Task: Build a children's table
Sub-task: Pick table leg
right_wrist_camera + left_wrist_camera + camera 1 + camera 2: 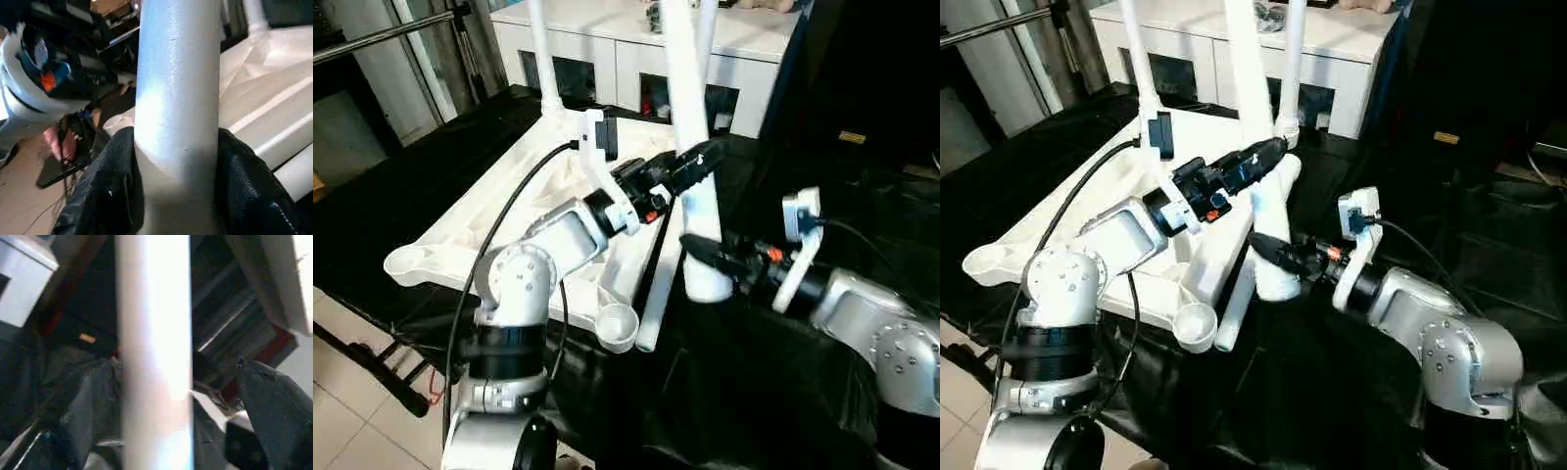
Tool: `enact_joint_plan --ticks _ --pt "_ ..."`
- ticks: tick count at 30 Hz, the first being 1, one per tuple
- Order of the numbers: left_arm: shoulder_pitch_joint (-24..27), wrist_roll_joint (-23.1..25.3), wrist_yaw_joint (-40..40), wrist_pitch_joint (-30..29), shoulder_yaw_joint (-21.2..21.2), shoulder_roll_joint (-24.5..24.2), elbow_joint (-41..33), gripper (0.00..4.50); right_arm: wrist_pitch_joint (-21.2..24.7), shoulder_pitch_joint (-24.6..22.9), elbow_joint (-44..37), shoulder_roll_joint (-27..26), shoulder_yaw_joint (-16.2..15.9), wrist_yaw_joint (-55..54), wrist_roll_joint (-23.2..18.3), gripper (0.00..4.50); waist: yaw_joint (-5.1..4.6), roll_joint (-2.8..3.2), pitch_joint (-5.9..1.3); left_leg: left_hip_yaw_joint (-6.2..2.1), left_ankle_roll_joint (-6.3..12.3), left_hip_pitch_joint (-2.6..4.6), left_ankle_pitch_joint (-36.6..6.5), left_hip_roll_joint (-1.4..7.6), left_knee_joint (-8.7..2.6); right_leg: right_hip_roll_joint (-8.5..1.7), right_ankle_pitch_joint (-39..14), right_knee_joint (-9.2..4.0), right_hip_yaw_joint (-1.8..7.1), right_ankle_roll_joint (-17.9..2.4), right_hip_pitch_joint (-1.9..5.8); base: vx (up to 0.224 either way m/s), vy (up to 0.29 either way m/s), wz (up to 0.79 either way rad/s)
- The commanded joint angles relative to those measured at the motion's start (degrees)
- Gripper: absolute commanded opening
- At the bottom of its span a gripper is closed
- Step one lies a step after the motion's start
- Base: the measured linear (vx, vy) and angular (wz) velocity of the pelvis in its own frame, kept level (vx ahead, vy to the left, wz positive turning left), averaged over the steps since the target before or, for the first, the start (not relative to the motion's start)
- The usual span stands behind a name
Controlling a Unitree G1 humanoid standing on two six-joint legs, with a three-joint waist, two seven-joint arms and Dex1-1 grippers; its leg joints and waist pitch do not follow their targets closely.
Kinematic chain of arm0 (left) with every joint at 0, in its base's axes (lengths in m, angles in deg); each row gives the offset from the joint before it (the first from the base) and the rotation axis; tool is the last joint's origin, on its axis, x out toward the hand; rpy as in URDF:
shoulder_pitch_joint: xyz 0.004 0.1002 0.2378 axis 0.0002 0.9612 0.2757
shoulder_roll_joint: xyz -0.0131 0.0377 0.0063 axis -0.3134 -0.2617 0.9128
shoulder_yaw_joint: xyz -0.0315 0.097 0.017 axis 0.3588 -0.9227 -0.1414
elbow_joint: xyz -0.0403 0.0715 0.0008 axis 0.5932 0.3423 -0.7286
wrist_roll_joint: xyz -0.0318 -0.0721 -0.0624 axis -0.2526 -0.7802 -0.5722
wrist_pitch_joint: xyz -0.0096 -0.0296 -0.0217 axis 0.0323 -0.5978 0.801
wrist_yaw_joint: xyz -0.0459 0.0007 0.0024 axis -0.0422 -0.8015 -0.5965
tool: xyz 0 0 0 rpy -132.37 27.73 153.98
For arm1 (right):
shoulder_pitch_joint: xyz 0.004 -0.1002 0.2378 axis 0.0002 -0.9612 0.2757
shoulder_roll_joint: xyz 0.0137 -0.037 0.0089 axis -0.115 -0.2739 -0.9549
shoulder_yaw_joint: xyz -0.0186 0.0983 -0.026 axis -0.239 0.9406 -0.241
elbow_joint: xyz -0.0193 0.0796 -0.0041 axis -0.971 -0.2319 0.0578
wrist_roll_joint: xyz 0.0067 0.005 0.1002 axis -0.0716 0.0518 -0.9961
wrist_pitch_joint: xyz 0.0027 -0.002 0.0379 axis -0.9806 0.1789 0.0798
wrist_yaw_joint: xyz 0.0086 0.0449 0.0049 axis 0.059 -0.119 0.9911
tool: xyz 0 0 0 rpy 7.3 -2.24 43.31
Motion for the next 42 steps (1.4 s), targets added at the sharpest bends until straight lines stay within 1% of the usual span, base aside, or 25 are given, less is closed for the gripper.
enact_joint_plan --ticks 1,4,5,8,10,11,14,15,16,18,20,24,26,29,30,31,32,33,34,36,37,38,39,40,42 --pt "-1.4 0.8 1.6 -0.3 0.6 -0.1 1.0 4.13 -1.1 0.9 -0.9 -0.3 -0.2 -1.6 -0.1 1.93 0.01 -0.83 -3.50 -0.89 -0.39 0.43 -6.0 2.00 -3.66 -3.89 -11.0 -5.20 2.29 -7.8 2.49 0.000 0.000 0.00" --pt "-1.4 0.7 1.0 -0.5 0.2 -0.2 0.9 3.76 -1.2 0.8 -1.3 -0.2 -0.6 -1.7 -0.2 1.93 0.09 -0.76 -3.59 -0.94 -0.24 0.32 -5.2 2.01 -3.65 -3.91 -9.2 -5.03 2.30 -8.0 2.61 0.000 0.000 0.00" --pt "-1.3 0.6 0.8 -0.6 0.1 -0.2 0.9 3.70 -1.2 0.8 -1.5 -0.2 -0.7 -1.7 -0.2 1.93 0.07 -0.50 -3.65 -0.94 -0.18 0.32 -4.8 2.01 -3.60 -3.87 -8.0 -4.96 2.27 -8.3 2.58 0.000 0.000 0.00" --pt "-1.0 0.9 0.2 -0.5 -1.3 -0.2 1.2 3.56 -1.3 0.3 -2.5 0.3 -1.8 -1.0 -0.7 1.93 0.04 -0.56 -3.68 -0.94 0.02 0.25 -4.5 2.02 -3.59 -3.86 -6.3 -4.85 2.25 -8.8 2.75 0.000 0.000 0.00" --pt "-1.0 1.2 0.1 -0.4 -1.9 -0.3 1.5 3.24 -1.3 0.0 -3.2 0.5 -2.3 -0.8 -1.3 1.93 0.07 -0.53 -3.71 -0.94 0.15 0.26 -4.4 2.04 -3.59 -3.88 -5.8 -4.82 2.26 -8.9 2.76 0.000 0.000 0.00" --pt "-1.0 1.2 0.2 -0.5 -1.9 -0.3 1.6 3.24 -1.3 0.0 -3.3 0.5 -2.4 -0.8 -1.4 1.93 0.07 -0.53 -3.64 -0.93 0.18 0.25 -4.5 2.05 -3.63 -3.89 -5.8 -4.84 2.27 -8.9 2.76 0.000 0.000 0.00" --pt "-1.2 0.7 0.4 -1.0 -1.5 -0.7 1.6 3.10 -1.7 -0.4 -3.4 0.9 -3.1 -1.0 -1.8 1.93 0.08 -0.83 -3.56 -0.90 0.14 0.27 -5.3 2.06 -3.70 -3.98 -7.4 -4.98 2.27 -8.8 2.74 0.000 0.000 0.00" --pt "-1.2 0.6 0.4 -1.1 -1.5 -0.8 1.6 2.97 -1.8 -0.4 -3.3 0.9 -3.2 -1.0 -1.8 1.93 0.08 -0.82 -3.56 -0.94 0.05 0.23 -5.2 2.06 -3.72 -3.98 -7.6 -4.92 2.26 -8.8 2.80 0.000 0.000 0.00" --pt "-1.0 0.5 0.3 -1.2 -1.3 -1.0 1.4 2.86 -1.9 -0.3 -3.1 0.9 -3.4 -1.2 -1.6 1.93 0.06 -0.76 -3.47 -0.92 -0.06 0.30 -5.6 2.11 -3.78 -3.99 -8.5 -5.07 2.29 -8.6 2.64 0.000 0.000 0.00" --pt "-0.9 0.3 0.4 -1.3 -1.1 -1.1 1.2 2.75 -2.0 -0.3 -3.0 0.9 -3.5 -1.2 -1.5 1.93 0.04 -0.75 -3.44 -0.90 -0.26 0.32 -6.2 2.11 -3.82 -4.05 -9.7 -5.19 2.32 -8.4 2.60 0.000 0.000 0.00" --pt "-0.7 0.3 0.5 -1.3 -1.0 -1.3 1.0 2.43 -2.0 -0.3 -3.0 1.1 -3.6 -1.2 -1.6 1.93 0.06 -0.93 -3.45 -0.91 -0.28 0.32 -5.9 2.13 -3.86 -4.01 -9.7 -5.16 2.31 -8.2 2.59 0.000 0.000 0.00" --pt "-0.3 0.1 0.2 -0.9 -0.9 -1.6 0.6 2.30 -1.8 -0.3 -3.3 1.4 -3.9 -1.1 -1.8 1.93 0.06 -0.83 -3.48 -0.86 -0.16 0.25 -5.3 2.08 -3.75 -4.02 -8.5 -5.07 2.36 -8.4 2.57 0.000 0.000 0.00" --pt "-0.5 0.1 -0.2 -0.5 -0.9 -1.7 0.7 2.05 -2.0 -0.3 -3.3 1.8 -4.1 -1.0 -1.9 1.93 0.08 -0.85 -3.47 -0.88 -0.15 0.23 -5.2 2.07 -3.78 -4.00 -8.5 -5.07 2.35 -8.2 2.64 0.000 0.000 0.00" --pt "-1.0 -0.2 -1.1 0.2 -0.7 -1.9 0.9 1.98 -2.4 -0.6 -3.4 2.4 -4.5 -0.7 -1.8 1.93 0.07 -0.86 -3.45 -0.86 -0.09 0.26 -5.4 2.06 -3.80 -3.97 -8.9 -5.12 2.33 -8.2 2.59 0.000 0.000 0.00" --pt "-1.2 -0.4 -1.5 0.3 -0.7 -2.0 0.8 1.95 -2.5 -0.8 -3.4 2.5 -4.7 -0.7 -1.7 1.93 0.01 -1.21 -3.41 -0.83 -0.07 0.24 -5.5 2.10 -3.85 -3.98 -9.3 -5.17 2.35 -8.0 2.63 0.000 0.000 0.00" --pt "-1.3 -0.6 -1.9 0.3 -0.7 -2.1 0.7 1.93 -2.5 -0.9 -3.5 2.6 -4.8 -0.7 -1.6 1.93 0.07 -1.01 -3.42 -0.85 -0.08 0.23 -5.4 2.08 -3.84 -4.03 -9.5 -5.15 2.35 -8.0 2.61 0.000 0.000 0.00" --pt "-1.4 -0.8 -2.1 0.2 -0.7 -2.1 0.6 1.93 -2.5 -1.0 -3.5 2.7 -4.8 -0.6 -1.7 1.93 0.08 -1.26 -3.37 -0.83 0.00 0.19 -5.4 2.06 -3.84 -4.06 -9.9 -5.17 2.36 -7.8 2.62 0.000 0.000 0.00" --pt "-1.3 -0.8 -3.1 0.0 -1.2 -2.6 0.1 1.93 -2.2 -0.9 -3.4 2.7 -5.0 -0.6 -1.8 1.93 0.09 -1.18 -3.37 -0.84 -0.02 0.21 -5.4 2.08 -3.86 -4.07 -10.1 -5.18 2.36 -7.8 2.58 0.000 0.000 0.00" --pt "-1.0 -0.8 -4.6 -0.1 -2.1 -3.4 -0.7 1.92 -1.3 -0.6 -3.3 2.8 -5.0 -0.5 -2.4 2.28 0.06 -1.35 -3.37 -0.82 0.04 0.20 -5.3 2.08 -3.85 -4.07 -10.4 -5.23 2.37 -7.6 2.56 0.000 0.000 0.00" --pt "-0.7 -0.9 -5.8 -0.2 -2.8 -4.0 -1.4 1.91 -0.4 -0.4 -3.1 2.9 -5.0 -0.2 -3.2 2.63 0.06 -1.22 -3.38 -0.87 0.07 0.26 -5.1 2.09 -3.91 -4.01 -10.4 -5.15 2.39 -7.4 2.47 0.000 0.000 0.00" --pt "-0.3 -0.7 -8.2 -0.8 -4.4 -5.6 -2.6 1.91 0.8 0.0 -3.0 3.9 -5.2 0.5 -4.0 2.63 0.13 -1.40 -3.42 -0.88 0.33 0.27 -4.8 2.11 -3.90 -4.08 -10.0 -5.05 2.39 -7.6 2.56 0.000 0.000 0.00" --pt "-0.3 -0.7 -9.1 -1.1 -4.9 -6.1 -2.9 1.91 1.1 0.2 -2.9 4.4 -5.4 0.7 -4.1 2.69 0.10 -1.23 -3.43 -0.86 0.28 0.26 -4.4 2.22 -3.92 -3.99 -9.4 -4.97 2.40 -7.7 2.44 0.000 0.000 0.00" --pt "-0.3 -0.8 -10.2 -1.3 -5.5 -6.7 -3.2 1.91 1.3 0.5 -2.9 5.2 -5.8 1.1 -3.9 2.82 0.11 -1.22 -3.45 -0.87 0.14 0.32 -4.4 2.25 -3.89 -3.99 -9.0 -4.89 2.36 -7.9 2.44 0.000 0.000 0.00" --pt "-0.3 -0.8 -11.5 -1.6 -6.2 -7.5 -3.6 1.91 1.5 0.8 -2.8 6.4 -6.5 1.7 -3.6 3.05 0.07 -1.15 -3.42 -0.87 0.00 0.36 -4.4 2.25 -3.90 -3.96 -8.6 -4.88 2.36 -7.9 2.44 0.000 0.000 0.00" --pt "-0.6 -0.9 -13.1 -2.0 -7.0 -8.3 -3.6 1.91 2.4 1.3 -2.6 8.0 -7.3 2.6 -3.5 3.08 0.01 -1.04 -3.41 -0.77 -0.08 0.37 -4.6 2.16 -3.85 -3.91 -8.3 -4.88 2.40 -8.1 2.50 0.000 0.000 0.00"
